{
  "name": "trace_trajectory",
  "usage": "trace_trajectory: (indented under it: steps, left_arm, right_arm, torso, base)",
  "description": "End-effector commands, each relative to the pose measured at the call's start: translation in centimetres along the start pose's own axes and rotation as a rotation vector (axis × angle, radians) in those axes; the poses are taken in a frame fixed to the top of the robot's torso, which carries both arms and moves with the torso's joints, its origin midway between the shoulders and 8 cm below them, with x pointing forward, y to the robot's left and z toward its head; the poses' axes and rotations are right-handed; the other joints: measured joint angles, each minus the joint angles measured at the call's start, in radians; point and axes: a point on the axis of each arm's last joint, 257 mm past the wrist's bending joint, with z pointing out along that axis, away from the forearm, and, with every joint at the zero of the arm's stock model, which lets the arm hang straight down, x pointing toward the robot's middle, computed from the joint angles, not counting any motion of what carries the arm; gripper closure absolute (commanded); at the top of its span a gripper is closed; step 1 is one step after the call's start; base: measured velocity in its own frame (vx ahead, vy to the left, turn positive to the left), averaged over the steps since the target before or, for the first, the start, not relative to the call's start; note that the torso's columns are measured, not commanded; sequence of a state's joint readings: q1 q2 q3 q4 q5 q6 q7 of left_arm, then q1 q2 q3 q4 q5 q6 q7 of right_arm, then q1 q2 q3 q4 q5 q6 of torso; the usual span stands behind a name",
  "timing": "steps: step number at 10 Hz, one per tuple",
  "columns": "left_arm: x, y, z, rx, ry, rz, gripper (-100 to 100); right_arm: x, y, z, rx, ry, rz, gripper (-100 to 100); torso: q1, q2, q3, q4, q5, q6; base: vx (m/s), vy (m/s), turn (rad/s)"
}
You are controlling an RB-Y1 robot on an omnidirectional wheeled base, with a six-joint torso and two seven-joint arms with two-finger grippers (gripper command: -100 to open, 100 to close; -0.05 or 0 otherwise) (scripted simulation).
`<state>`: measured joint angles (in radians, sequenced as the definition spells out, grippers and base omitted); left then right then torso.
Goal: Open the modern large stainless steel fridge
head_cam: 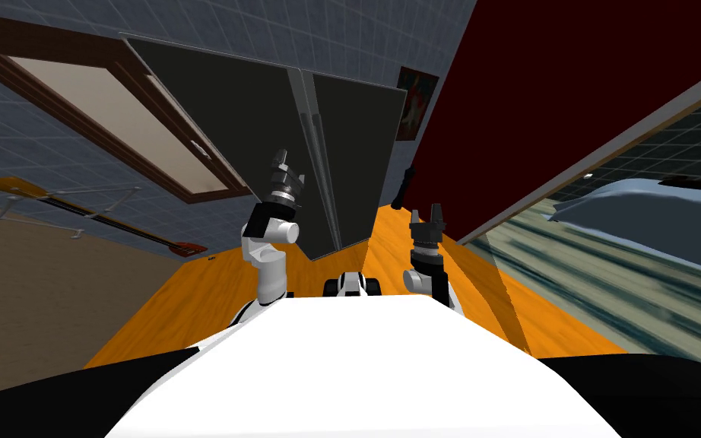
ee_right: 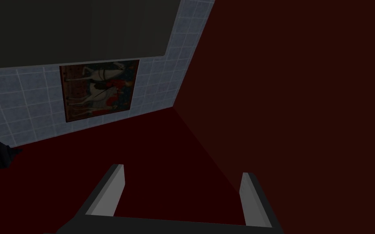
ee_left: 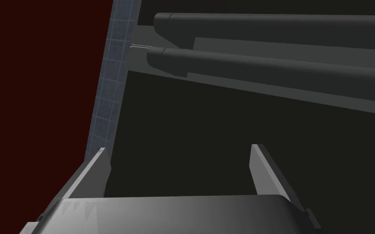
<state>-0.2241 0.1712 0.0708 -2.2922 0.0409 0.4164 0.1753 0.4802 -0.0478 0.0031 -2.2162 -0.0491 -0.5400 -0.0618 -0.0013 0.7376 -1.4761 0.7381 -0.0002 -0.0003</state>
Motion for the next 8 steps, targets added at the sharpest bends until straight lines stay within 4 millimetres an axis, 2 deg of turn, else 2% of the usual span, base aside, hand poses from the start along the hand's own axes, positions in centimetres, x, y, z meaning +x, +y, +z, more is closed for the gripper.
trace_trajectory:
  steps: [1,2,4,6,7,8]
  left_arm:
    - [0.3,0.0,0.9,-0.028,-0.003,-0.02,-100]
    - [0.2,-1.0,1.8,-0.019,-0.006,-0.051,-100]
    - [0.4,-0.8,2.2,-0.048,-0.007,-0.053,-100]
    - [0.5,-2.2,3.3,-0.044,-0.008,-0.086,-100]
    - [0.4,-1.5,3.3,-0.069,-0.014,-0.086,-100]
    - [0.2,-2.6,4.0,-0.06,-0.02,-0.117,-100]
  right_arm:
    - [0.0,0.0,0.0,0.0,0.0,0.0,0]
    - [0.0,0.0,0.0,0.0,0.0,0.0,0]
    - [0.0,0.0,0.0,0.0,0.0,0.0,0]
    - [0.0,0.0,0.0,0.0,0.0,0.0,0]
    - [0.0,0.0,0.0,0.0,0.0,0.0,0]
    - [0.0,0.0,0.0,0.0,0.0,0.0,0]
  torso:
    - [0.001,0.0,0.0,0.0,0.0,0.0]
    - [0.004,0.002,0.001,0.0,0.001,0.0]
    - [0.001,0.0,0.0,0.0,0.0,0.0]
    - [0.0,0.0,0.0,0.0,0.0,0.0]
    - [0.0,-0.001,-0.001,0.0,0.0,0.001]
    - [0.003,0.002,0.001,0.0,0.001,0.0]
  base:
    - [0.028,-0.035,-0.013]
    - [0.049,-0.06,0.091]
    - [0.047,-0.055,0.026]
    - [0.065,-0.088,0.079]
    - [0.03,-0.052,-0.012]
    - [0.057,-0.063,0.086]
